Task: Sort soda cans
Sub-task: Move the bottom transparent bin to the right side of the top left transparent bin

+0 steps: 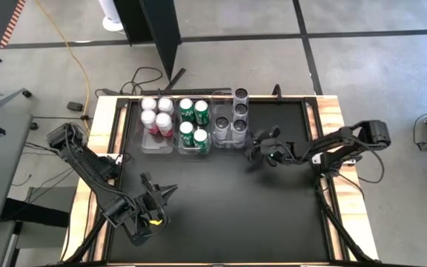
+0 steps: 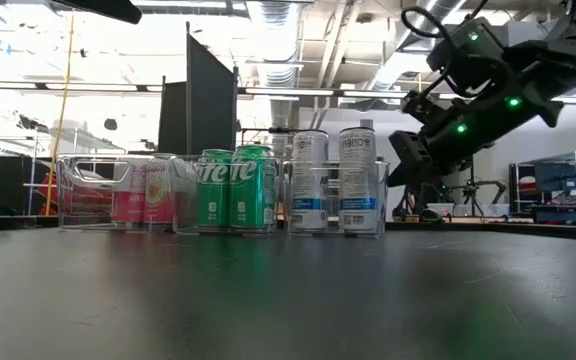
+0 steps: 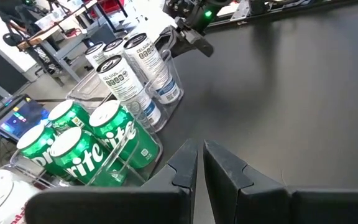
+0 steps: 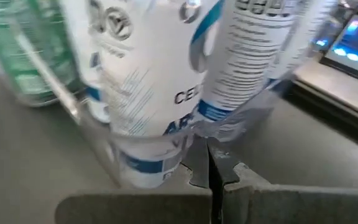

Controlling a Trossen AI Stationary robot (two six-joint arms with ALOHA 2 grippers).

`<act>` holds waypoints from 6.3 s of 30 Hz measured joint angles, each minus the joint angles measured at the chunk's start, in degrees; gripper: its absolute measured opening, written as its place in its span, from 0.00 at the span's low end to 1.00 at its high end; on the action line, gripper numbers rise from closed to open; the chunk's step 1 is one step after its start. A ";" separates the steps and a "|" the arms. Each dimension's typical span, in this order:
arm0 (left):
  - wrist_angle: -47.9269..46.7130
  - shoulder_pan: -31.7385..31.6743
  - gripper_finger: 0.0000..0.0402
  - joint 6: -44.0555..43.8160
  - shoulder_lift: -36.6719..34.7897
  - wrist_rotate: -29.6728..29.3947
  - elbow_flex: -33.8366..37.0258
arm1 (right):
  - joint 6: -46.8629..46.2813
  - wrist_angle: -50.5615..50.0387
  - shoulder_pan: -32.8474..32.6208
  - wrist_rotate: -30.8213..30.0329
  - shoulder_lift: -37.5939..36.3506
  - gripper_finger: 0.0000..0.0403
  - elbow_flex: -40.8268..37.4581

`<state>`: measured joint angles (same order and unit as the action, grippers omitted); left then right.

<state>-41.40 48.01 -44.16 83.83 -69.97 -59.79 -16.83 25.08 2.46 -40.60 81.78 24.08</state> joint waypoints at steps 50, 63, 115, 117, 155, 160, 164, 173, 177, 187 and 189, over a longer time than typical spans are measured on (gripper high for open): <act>0.14 0.94 0.06 -0.66 0.00 0.04 -0.02 | -34.14 -28.01 15.29 -7.72 -0.59 0.00 7.37; 0.27 0.92 0.06 -0.48 0.02 0.02 -0.02 | -43.29 -26.54 28.39 -7.59 1.46 0.00 7.34; -0.21 0.70 0.06 -1.31 0.00 0.20 -0.02 | -16.10 9.42 39.75 35.39 10.22 0.00 9.33; -0.19 0.70 0.06 -1.30 0.02 0.20 -0.02 | -16.11 12.08 39.24 35.77 11.99 0.00 9.39; -0.25 0.70 0.06 -1.95 0.00 0.42 -0.02 | -26.59 28.68 26.62 22.93 22.31 0.00 5.68; -0.27 0.70 0.06 -1.95 0.01 0.42 -0.02 | -28.10 28.10 25.57 18.73 22.38 0.00 6.40; -0.25 0.70 0.06 -1.64 0.02 0.42 -0.02 | -28.23 27.85 25.59 15.97 22.31 0.00 6.84; -0.27 0.70 0.06 -1.57 0.02 0.42 -0.02 | -26.18 26.82 26.49 13.09 22.20 0.00 6.84; -0.30 0.70 0.06 -1.65 0.01 0.43 -0.02 | -23.35 25.72 26.27 12.83 22.20 0.00 6.80; -0.31 0.74 0.06 -2.16 0.02 0.50 -0.02 | -21.99 23.60 24.18 6.96 22.20 0.00 6.74; -0.32 0.74 0.06 -2.19 0.02 0.77 -0.02 | -22.37 22.01 23.39 4.20 21.66 0.00 6.43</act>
<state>-41.71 48.75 -46.35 83.85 -69.21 -59.81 -39.19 47.09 25.85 -36.41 103.44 30.51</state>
